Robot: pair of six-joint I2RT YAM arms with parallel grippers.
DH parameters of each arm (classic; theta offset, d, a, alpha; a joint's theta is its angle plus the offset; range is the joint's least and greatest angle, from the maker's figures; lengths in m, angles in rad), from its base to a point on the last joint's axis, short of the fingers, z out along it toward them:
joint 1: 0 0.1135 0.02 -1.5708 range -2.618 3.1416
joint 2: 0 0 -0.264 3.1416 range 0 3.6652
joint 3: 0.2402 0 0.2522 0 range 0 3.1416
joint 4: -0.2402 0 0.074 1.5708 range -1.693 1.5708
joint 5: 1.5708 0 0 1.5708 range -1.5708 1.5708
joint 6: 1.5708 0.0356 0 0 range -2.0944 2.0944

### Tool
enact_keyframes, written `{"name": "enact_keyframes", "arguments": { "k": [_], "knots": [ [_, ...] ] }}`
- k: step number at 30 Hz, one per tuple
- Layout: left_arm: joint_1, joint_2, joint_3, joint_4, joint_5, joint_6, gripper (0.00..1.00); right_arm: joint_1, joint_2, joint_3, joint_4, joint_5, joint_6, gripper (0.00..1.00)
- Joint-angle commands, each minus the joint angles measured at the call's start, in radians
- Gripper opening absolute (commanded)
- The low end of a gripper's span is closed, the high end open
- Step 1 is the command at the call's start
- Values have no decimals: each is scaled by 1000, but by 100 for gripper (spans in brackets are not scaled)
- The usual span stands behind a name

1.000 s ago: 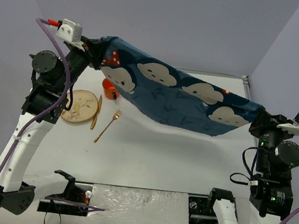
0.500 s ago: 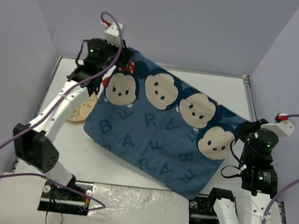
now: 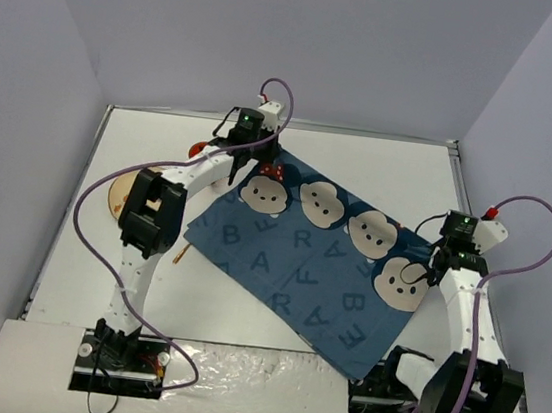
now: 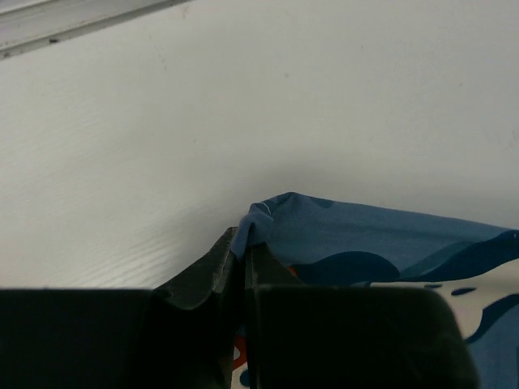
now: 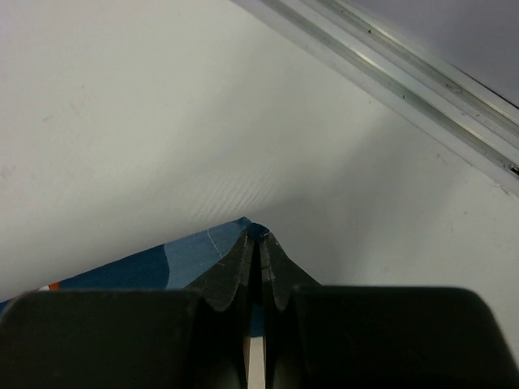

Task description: Set the dinner table for one person

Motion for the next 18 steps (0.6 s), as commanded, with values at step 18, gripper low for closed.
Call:
{"name": "enact_keyframes", "arguments": {
  "k": [18],
  "knots": [
    [18, 364, 557, 272, -63, -106, 0, -133, 471, 232, 282, 158, 25, 0]
  ]
}}
